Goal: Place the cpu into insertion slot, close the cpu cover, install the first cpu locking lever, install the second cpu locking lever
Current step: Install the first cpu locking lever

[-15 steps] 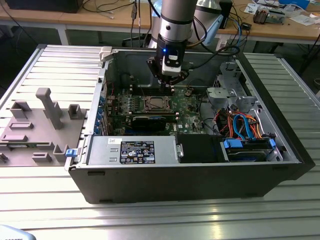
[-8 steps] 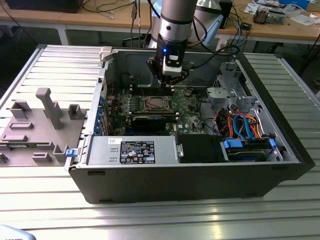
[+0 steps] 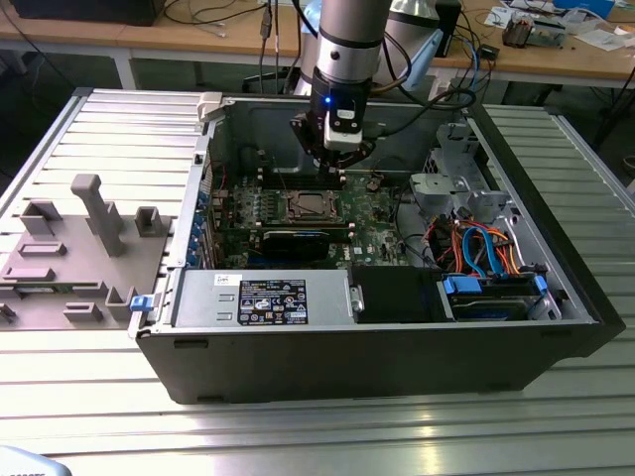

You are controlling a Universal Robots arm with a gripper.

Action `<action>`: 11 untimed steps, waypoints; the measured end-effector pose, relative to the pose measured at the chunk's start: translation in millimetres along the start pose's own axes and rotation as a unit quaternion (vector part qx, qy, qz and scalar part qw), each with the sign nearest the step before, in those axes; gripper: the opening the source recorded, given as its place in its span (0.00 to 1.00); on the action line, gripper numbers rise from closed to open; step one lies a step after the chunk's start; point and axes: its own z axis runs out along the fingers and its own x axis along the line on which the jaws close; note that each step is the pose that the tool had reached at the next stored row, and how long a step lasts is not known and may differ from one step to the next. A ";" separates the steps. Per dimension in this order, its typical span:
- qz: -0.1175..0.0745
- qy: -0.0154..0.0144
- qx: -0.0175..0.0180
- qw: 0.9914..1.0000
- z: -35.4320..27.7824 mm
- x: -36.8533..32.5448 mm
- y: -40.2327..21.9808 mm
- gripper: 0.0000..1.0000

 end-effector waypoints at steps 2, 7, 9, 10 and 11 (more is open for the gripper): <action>-0.003 0.000 0.000 1.000 0.0 0.0 0.0 0.11; -0.010 0.000 0.001 1.000 0.0 0.0 0.0 0.11; -0.013 0.000 0.001 1.000 0.0 0.0 0.0 0.11; -0.014 0.000 0.001 1.000 0.0 0.0 0.0 0.11; -0.015 0.000 0.001 1.000 0.0 0.0 0.0 0.11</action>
